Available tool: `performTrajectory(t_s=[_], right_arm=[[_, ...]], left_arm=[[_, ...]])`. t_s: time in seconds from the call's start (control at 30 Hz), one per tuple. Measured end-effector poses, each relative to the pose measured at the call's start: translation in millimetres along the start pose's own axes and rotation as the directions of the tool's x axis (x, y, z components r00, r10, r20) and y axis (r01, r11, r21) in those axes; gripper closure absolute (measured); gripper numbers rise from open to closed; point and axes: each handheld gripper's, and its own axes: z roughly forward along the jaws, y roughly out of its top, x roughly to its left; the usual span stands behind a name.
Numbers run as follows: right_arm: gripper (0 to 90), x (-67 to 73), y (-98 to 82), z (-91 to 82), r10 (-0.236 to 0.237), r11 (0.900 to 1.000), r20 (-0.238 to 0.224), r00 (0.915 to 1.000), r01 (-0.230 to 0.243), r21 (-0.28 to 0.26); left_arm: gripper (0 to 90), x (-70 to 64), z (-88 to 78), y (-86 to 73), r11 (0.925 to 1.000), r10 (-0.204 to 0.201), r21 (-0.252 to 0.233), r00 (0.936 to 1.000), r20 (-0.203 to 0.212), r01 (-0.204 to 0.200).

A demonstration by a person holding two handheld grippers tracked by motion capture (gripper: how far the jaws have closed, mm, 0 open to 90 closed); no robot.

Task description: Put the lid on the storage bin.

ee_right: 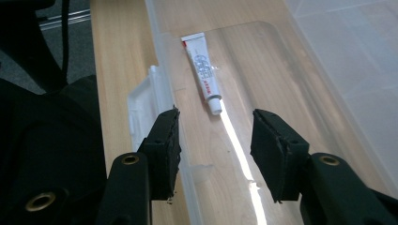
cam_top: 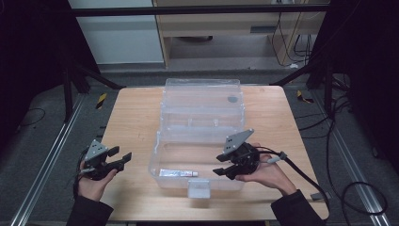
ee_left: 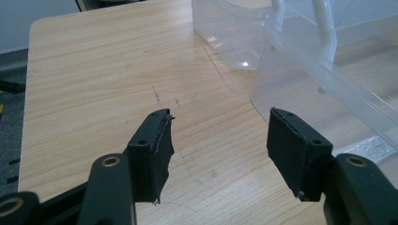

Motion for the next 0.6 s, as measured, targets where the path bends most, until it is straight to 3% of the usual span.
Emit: performTrajectory(t_s=[0.4,0.6], right_arm=[[56.8,10.6,-0.5,32.3,-0.03,0.996,-0.091,0.9954,0.037,0.08],[59.8,12.8,-2.3,41.0,-0.032,0.992,-0.111,0.9933,0.045,0.117]], left_arm=[[40.7,-1.8,-3.2,7.5,0.9996,0.027,-0.006,0.9996,0.011,-0.026],[40.9,-4.2,-6.9,16.4,0.9987,0.049,-0.018,0.9986,0.018,-0.048]])
